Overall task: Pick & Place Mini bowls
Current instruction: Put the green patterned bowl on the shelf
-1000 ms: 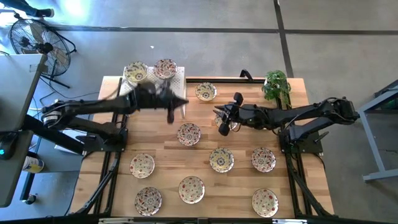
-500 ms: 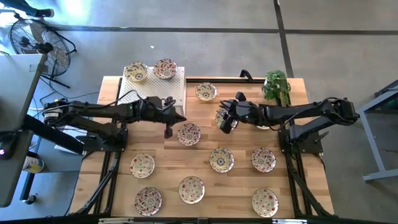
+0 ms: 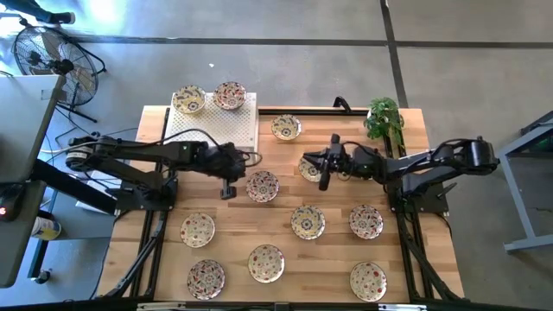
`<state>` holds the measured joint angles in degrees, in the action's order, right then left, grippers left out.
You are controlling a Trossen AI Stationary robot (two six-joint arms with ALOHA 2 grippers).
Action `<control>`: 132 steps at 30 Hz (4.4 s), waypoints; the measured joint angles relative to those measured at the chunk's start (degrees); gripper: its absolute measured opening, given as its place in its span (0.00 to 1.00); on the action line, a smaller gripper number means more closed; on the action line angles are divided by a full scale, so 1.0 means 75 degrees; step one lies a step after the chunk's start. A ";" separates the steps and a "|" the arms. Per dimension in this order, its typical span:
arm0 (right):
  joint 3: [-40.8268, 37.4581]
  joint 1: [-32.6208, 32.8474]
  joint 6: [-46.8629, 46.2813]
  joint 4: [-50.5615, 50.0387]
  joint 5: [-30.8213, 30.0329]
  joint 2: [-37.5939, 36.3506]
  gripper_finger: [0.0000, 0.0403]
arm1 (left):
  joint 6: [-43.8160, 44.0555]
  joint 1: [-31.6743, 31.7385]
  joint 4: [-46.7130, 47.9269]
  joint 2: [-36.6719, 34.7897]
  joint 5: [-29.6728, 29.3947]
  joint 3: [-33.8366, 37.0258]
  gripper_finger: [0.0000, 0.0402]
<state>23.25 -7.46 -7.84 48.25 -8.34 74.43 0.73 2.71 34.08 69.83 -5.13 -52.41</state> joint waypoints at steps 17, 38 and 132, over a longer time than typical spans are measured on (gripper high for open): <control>-0.0035 -0.0009 0.0723 -0.0129 0.0390 0.0000 0.01 | 0.1737 -0.1402 0.3897 0.0556 0.2015 -0.0340 0.34; -0.0035 -0.0009 0.1061 -0.0121 0.0427 0.0000 0.01 | 0.1795 -0.1674 0.2537 0.0559 0.2572 0.1114 0.33; -0.0029 -0.0006 0.1370 -0.0161 0.0367 0.0003 0.00 | 0.1801 0.0334 0.1797 -0.1711 -0.0807 0.1528 0.27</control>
<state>23.03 -7.51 2.44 47.05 -5.58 74.46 14.24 5.21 47.56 56.99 -11.19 -40.95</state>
